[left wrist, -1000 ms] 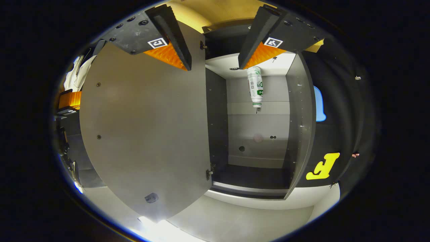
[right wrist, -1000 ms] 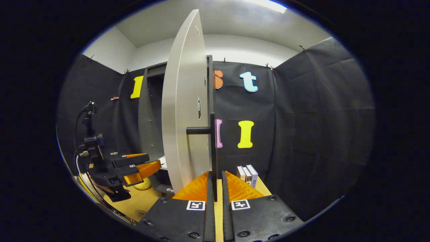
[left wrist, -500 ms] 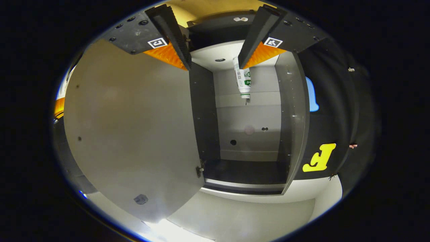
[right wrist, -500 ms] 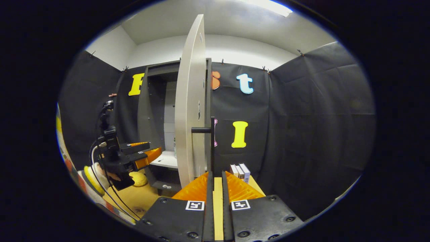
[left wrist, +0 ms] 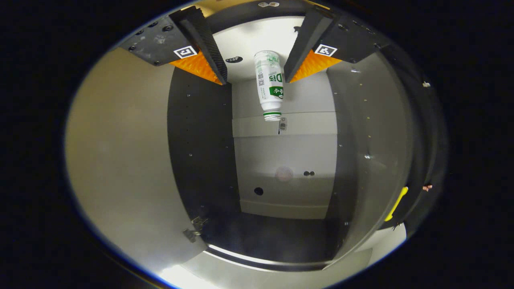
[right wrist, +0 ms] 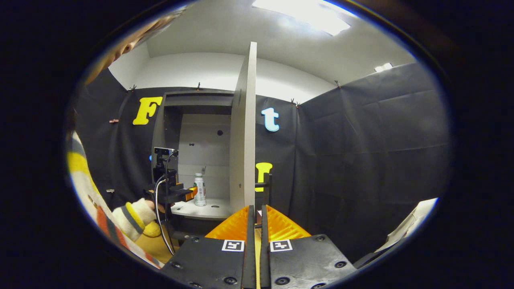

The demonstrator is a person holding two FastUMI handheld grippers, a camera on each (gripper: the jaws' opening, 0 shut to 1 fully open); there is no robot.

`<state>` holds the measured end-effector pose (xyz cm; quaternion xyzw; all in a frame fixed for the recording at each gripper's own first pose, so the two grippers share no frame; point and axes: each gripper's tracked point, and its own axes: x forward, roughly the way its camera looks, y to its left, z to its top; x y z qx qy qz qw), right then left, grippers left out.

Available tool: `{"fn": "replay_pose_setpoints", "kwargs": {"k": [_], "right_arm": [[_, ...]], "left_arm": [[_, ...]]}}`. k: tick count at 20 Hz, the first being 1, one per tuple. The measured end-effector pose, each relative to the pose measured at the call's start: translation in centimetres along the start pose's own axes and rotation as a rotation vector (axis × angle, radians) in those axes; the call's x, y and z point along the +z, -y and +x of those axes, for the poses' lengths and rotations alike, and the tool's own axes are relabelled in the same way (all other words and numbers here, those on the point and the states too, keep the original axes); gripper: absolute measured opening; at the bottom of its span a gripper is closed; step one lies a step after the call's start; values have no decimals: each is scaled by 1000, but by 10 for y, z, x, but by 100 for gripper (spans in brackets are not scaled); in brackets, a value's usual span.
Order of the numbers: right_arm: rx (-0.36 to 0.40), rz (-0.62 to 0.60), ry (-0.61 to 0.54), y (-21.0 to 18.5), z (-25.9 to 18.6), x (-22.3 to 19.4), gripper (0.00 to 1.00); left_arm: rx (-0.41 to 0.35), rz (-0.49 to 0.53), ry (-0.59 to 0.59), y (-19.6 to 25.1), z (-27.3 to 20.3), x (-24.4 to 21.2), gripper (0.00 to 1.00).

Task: Open the cabinet door with the right hand, grasp the bottle in the cabinet with the left hand and place it on the coaster, then close the cabinet door with the right hand.

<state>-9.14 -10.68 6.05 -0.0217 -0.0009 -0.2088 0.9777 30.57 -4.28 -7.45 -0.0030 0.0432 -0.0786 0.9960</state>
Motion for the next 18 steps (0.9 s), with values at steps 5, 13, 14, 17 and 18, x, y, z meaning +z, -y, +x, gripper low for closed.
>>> {"fn": "replay_pose_setpoints", "kwargs": {"k": [5, 13, 14, 17, 18], "right_arm": [[-120, -52, 37, -3, -7, 13, 8], [-210, -66, 36, -5, -4, 24, 9], [-221, -65, 33, -3, -4, 24, 9], [-223, -70, 14, -4, 2, 19, 9], [-221, -78, 13, -3, 2, 19, 9]], "left_arm": [[9, 77, -4, -30, 56, -14, 90], [0, 42, -51, -33, 124, -39, 91], [-9, 49, -62, -30, 130, -42, 90], [-20, 79, -65, -28, 135, -44, 81], [-36, 74, -60, -25, 128, -40, 74]]}}
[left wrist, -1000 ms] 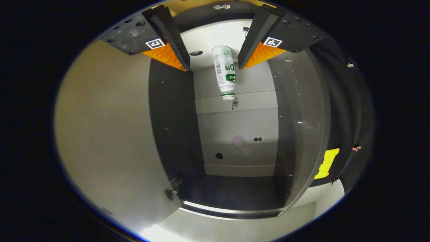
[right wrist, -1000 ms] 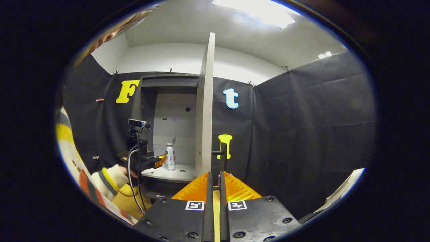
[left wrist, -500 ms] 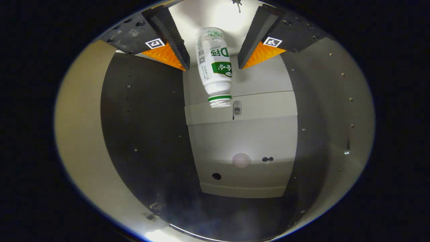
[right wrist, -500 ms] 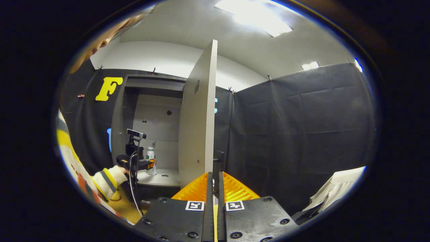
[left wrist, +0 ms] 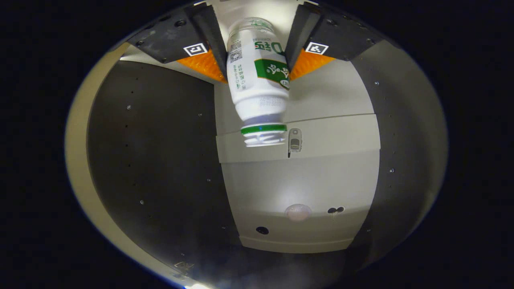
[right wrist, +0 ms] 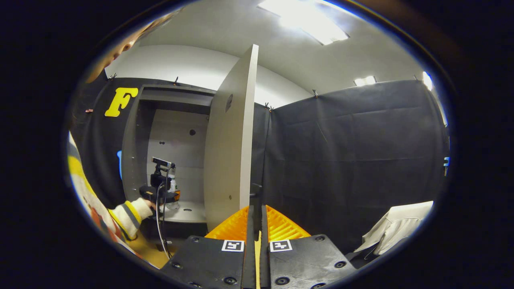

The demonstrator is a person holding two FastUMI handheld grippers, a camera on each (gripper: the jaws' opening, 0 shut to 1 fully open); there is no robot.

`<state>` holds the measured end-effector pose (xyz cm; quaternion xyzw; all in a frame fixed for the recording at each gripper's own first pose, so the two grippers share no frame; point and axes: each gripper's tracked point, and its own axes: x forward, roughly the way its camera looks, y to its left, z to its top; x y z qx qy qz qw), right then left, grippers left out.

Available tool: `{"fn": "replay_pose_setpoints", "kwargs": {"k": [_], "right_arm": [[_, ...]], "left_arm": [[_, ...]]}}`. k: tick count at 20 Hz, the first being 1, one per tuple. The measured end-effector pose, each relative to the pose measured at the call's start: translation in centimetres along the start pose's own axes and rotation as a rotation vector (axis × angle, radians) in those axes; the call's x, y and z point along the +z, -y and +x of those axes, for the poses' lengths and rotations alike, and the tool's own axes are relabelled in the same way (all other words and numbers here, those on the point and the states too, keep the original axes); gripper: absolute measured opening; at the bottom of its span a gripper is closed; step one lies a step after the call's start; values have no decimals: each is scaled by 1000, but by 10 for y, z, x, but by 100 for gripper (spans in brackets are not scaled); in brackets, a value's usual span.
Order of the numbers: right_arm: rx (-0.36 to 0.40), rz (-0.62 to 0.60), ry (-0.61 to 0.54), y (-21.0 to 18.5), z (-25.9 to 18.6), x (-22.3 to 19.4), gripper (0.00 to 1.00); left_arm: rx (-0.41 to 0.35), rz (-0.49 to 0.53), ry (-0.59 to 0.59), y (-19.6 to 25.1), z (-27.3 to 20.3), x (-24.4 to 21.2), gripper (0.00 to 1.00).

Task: Open the cabinet door with the right hand, grasp the bottle in the cabinet with the left hand and place it on the coaster, then close the cabinet door with the right hand.

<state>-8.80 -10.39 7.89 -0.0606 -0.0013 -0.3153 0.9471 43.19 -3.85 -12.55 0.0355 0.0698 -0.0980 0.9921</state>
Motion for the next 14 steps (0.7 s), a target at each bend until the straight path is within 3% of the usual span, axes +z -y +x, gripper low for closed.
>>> {"fn": "replay_pose_setpoints", "kwargs": {"k": [8, 14], "right_arm": [[133, 3, 40, -9, -6, 9, 9], [261, -22, 53, -19, -5, 8, 9]], "left_arm": [[-167, 10, 140, 22, -98, 71, 72], [-254, 37, 184, 23, -177, 93, 74]]}}
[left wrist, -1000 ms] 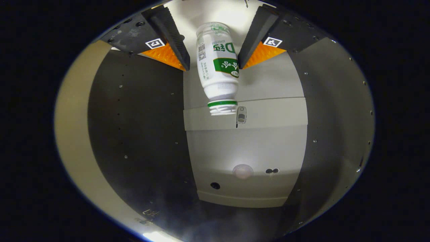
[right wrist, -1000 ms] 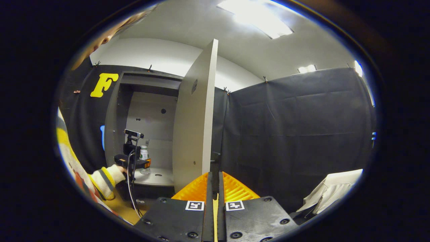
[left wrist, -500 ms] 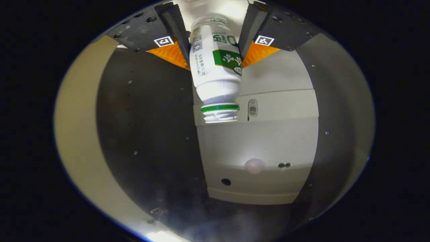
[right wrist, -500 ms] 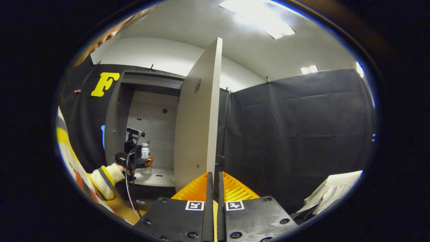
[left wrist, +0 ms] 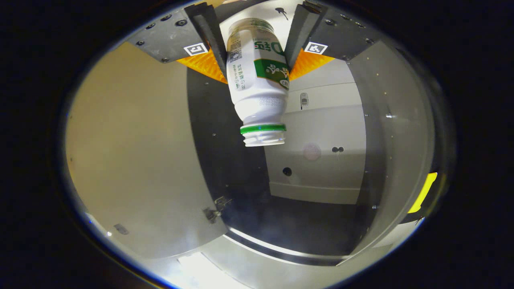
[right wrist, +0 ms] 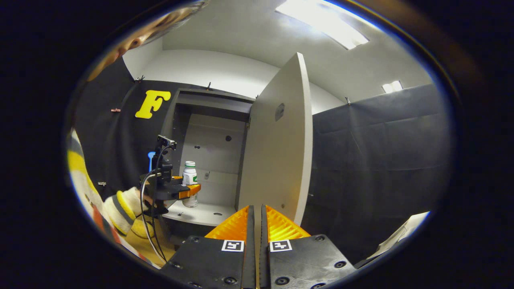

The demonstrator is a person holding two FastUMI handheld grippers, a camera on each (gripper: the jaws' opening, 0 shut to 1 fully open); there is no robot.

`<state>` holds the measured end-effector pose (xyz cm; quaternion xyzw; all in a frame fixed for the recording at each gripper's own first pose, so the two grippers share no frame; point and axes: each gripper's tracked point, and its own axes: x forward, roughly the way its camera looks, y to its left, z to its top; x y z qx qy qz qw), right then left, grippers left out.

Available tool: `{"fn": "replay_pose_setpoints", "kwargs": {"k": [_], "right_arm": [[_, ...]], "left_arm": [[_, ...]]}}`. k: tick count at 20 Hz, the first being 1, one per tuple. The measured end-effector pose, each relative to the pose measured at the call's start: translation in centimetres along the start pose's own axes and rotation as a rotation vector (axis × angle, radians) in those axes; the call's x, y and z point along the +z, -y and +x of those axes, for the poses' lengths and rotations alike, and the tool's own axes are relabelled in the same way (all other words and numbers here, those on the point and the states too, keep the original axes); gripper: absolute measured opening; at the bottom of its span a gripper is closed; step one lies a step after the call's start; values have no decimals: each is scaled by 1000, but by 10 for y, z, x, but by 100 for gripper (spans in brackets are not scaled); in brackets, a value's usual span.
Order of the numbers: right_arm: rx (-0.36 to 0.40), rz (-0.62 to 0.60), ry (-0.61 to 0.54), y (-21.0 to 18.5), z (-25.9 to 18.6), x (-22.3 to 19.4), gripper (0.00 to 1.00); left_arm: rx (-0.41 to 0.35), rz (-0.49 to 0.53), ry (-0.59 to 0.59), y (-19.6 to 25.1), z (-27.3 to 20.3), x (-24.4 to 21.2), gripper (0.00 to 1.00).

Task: Open the cabinet door with the right hand, grasp the bottle in the cabinet with the left hand and place it on the coaster, then close the cabinet door with the right hand.

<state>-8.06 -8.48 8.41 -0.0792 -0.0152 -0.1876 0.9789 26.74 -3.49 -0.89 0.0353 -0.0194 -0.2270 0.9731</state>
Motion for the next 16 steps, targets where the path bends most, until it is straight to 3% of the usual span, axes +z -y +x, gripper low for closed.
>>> {"fn": "replay_pose_setpoints", "kwargs": {"k": [3, 6, 9, 12, 16], "right_arm": [[98, 20, -16, -7, -1, -4, 8], [211, 89, -23, -13, -2, -9, 9], [274, 102, -13, -13, 6, -16, 8], [352, 54, -11, -35, 17, -39, 9], [565, 58, -74, -67, 12, -68, 10]], "left_arm": [[11, -1, -13, 1, -46, 1, 73], [70, 18, -31, -10, -92, 1, 73], [149, 44, -60, -19, -137, -4, 73], [263, 6, -95, -23, -181, -13, 73], [456, -43, -147, -19, -239, -37, 74]]}}
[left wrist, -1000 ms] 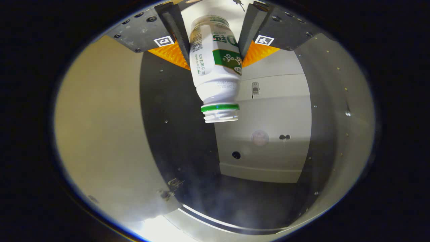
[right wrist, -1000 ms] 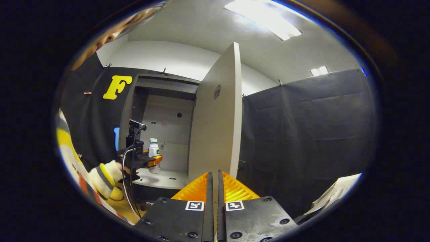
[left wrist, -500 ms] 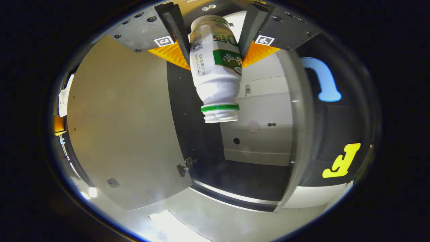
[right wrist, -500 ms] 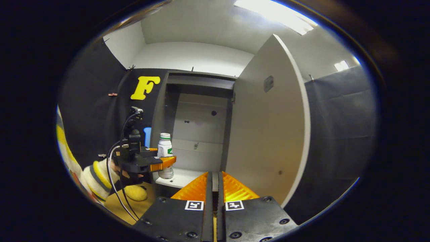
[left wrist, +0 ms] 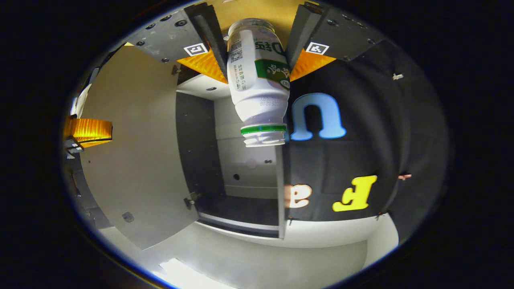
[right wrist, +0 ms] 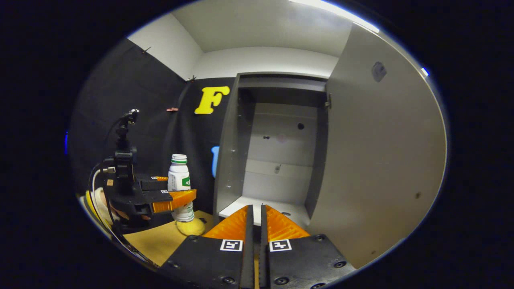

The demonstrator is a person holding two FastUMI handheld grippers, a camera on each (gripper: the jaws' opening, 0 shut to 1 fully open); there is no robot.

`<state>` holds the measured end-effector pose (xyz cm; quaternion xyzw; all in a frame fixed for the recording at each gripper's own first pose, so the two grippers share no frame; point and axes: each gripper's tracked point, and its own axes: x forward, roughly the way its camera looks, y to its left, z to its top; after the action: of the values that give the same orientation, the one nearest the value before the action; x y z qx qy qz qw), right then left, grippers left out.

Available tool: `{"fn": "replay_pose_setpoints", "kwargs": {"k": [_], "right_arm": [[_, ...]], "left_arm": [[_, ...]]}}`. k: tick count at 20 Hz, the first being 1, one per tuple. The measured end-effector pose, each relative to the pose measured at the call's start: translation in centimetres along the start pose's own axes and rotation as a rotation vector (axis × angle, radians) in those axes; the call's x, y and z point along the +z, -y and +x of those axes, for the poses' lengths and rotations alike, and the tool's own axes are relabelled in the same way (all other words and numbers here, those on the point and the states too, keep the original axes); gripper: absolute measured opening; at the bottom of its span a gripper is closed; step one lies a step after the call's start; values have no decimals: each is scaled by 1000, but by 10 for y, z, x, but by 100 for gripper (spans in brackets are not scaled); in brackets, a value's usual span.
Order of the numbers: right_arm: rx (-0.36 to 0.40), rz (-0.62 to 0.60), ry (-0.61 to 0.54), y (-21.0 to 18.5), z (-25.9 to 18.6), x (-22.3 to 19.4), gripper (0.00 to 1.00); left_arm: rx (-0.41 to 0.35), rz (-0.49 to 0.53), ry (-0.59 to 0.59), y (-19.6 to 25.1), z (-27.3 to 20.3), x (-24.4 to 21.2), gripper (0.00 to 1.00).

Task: Open the cabinet door with the right hand, grasp the bottle in the cabinet with the left hand and place it on the coaster, then close the cabinet door with the right hand.

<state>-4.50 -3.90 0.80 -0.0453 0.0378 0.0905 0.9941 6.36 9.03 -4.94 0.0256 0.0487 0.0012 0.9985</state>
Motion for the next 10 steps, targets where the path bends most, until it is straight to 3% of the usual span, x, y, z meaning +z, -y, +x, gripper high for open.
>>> {"fn": "replay_pose_setpoints", "kwargs": {"k": [1, 3, 6, 8, 10], "right_arm": [[49, 5, -3, -10, 4, -4, 10], [139, 32, -9, -17, 20, -16, 23], [235, 41, -49, -32, 24, -45, 62], [250, 22, -69, -34, 29, -65, 94], [250, -15, -73, -37, 45, -81, 98]], "left_arm": [[51, -2, -17, -3, -20, -10, 74], [149, 12, -48, -4, -61, -28, 74], [272, 40, -98, -5, -101, -52, 73], [328, 38, -134, -5, -114, -74, 75], [359, 22, -160, -5, -124, -103, 75]]}}
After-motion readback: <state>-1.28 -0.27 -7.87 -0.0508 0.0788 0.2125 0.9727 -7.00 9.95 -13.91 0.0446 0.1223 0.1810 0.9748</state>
